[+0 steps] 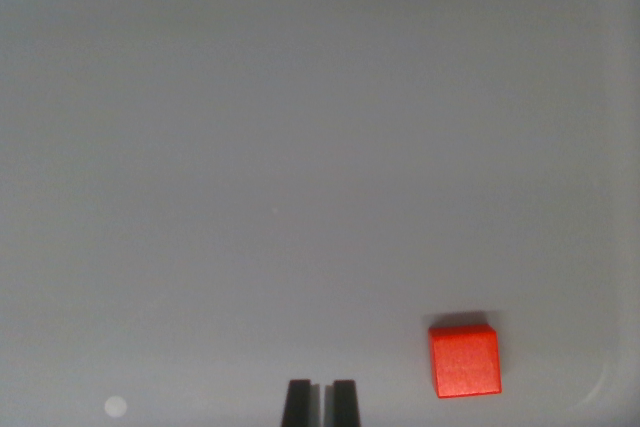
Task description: Reach red block
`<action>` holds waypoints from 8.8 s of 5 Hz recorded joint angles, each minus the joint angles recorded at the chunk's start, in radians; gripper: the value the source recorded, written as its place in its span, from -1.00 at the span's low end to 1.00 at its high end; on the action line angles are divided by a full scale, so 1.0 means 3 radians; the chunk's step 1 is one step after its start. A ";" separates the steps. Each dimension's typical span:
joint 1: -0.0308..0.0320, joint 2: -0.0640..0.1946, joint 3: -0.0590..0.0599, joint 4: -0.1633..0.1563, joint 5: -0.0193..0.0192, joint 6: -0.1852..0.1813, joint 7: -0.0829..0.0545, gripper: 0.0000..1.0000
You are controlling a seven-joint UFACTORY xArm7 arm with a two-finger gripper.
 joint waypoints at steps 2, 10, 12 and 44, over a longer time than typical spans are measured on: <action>-0.0011 0.0006 -0.0010 -0.0091 -0.0017 -0.0102 0.0012 -1.00; -0.0068 0.0039 -0.0063 -0.0559 -0.0106 -0.0626 0.0075 -1.00; -0.0085 0.0049 -0.0078 -0.0692 -0.0131 -0.0774 0.0093 -1.00; -0.0314 0.0181 -0.0289 -0.2569 -0.0487 -0.2873 0.0345 -1.00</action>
